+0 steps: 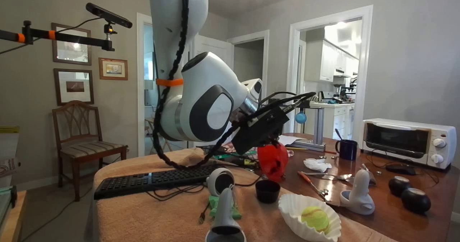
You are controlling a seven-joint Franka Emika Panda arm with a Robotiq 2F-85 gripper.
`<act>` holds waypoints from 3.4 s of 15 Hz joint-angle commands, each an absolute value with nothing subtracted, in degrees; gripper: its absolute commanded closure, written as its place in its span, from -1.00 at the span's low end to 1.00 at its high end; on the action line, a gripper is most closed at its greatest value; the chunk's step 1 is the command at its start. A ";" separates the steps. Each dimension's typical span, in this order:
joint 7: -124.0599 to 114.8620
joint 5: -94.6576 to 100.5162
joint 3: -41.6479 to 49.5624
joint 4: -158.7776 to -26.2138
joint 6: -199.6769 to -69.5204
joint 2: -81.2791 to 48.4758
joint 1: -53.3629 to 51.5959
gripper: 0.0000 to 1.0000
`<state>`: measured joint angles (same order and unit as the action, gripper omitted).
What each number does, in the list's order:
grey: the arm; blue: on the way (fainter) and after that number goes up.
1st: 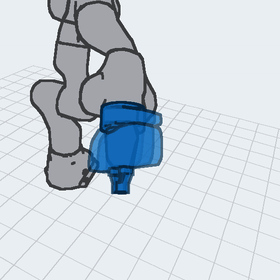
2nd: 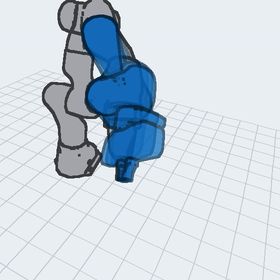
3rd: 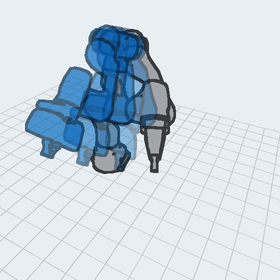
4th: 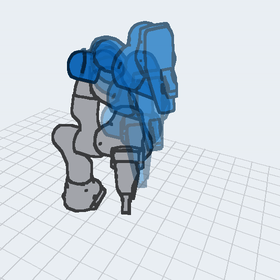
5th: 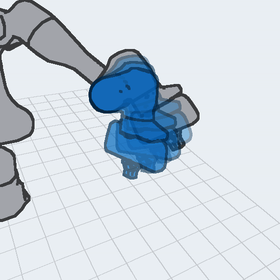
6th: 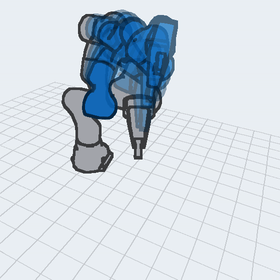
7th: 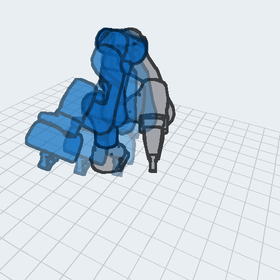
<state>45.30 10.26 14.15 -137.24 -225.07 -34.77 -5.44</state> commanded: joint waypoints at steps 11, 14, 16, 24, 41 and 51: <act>46.96 9.86 13.42 -139.09 -226.18 -34.52 -4.79 0.94; 48.35 7.53 14.19 -138.75 -227.39 -35.26 -6.01 0.98; 48.66 7.17 14.26 -138.62 -227.50 -35.29 -6.07 0.98; 51.36 5.13 14.19 -138.84 -228.20 -35.53 -6.38 0.98; 54.10 3.43 13.62 -139.29 -229.37 -36.05 -7.48 0.98; 36.86 11.90 9.07 -135.21 -217.17 -32.67 1.39 0.98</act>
